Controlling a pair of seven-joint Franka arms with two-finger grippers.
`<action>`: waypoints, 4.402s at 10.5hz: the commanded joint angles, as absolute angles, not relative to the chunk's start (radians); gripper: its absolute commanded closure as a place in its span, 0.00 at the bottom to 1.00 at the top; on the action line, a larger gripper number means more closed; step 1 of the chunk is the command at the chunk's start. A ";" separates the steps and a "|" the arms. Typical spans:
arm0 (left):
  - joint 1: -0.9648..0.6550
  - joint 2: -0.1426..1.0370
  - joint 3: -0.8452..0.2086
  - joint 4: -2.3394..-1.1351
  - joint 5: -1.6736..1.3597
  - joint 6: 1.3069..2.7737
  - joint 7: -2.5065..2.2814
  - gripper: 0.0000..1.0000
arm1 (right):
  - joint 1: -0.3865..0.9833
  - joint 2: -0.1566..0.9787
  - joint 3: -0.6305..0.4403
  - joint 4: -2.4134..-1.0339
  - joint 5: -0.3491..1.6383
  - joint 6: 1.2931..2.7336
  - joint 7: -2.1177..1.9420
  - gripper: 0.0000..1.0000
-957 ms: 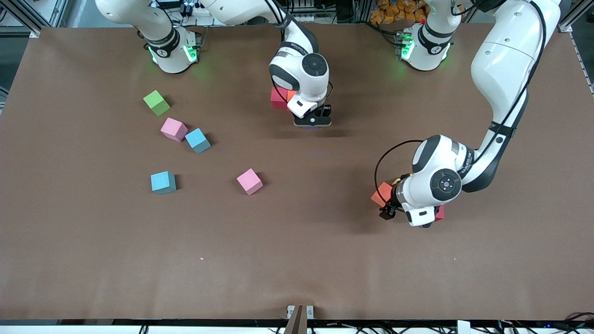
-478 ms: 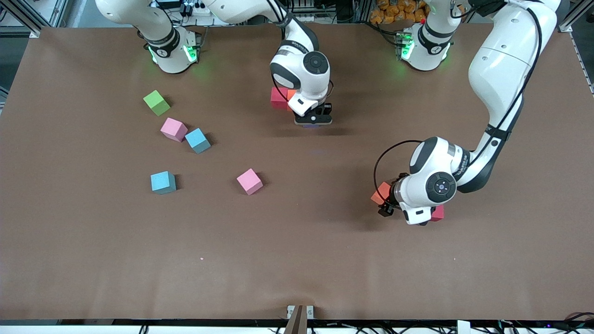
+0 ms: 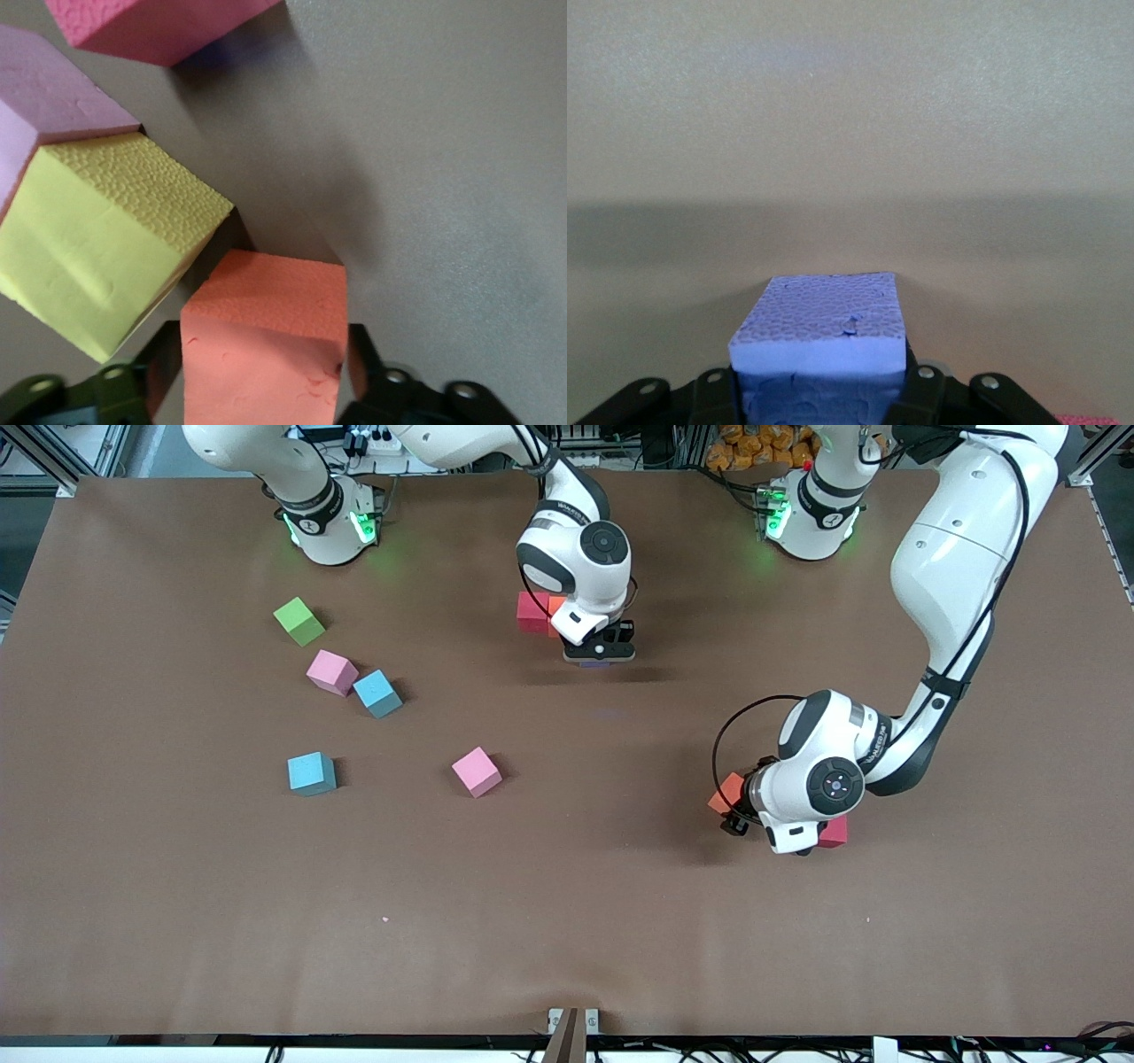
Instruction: Form number 2 with 11 blocks
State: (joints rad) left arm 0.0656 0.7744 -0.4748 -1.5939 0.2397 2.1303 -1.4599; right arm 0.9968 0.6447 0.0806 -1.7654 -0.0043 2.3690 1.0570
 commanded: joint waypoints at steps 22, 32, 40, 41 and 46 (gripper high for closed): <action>-0.287 0.732 -0.511 -1.591 0.290 2.109 -1.054 0.77 | 0.494 0.505 0.072 -1.795 -0.041 2.310 0.044 0.00; -0.359 0.654 -0.540 -1.782 0.368 2.212 -1.290 0.77 | 0.482 0.560 0.072 -1.896 -0.041 2.502 -0.009 0.65; -0.370 0.615 -0.577 -1.868 0.402 2.275 -1.289 0.77 | 0.347 0.396 0.075 -1.920 -0.038 2.271 -0.434 0.95; -0.371 0.621 -0.577 -1.868 0.420 2.276 -1.287 0.77 | 0.344 0.379 0.075 -1.945 -0.038 2.270 -0.472 0.95; -0.387 0.629 -0.577 -1.876 0.426 2.276 -1.289 0.77 | 0.351 0.345 0.083 -2.003 -0.037 2.272 -0.485 0.93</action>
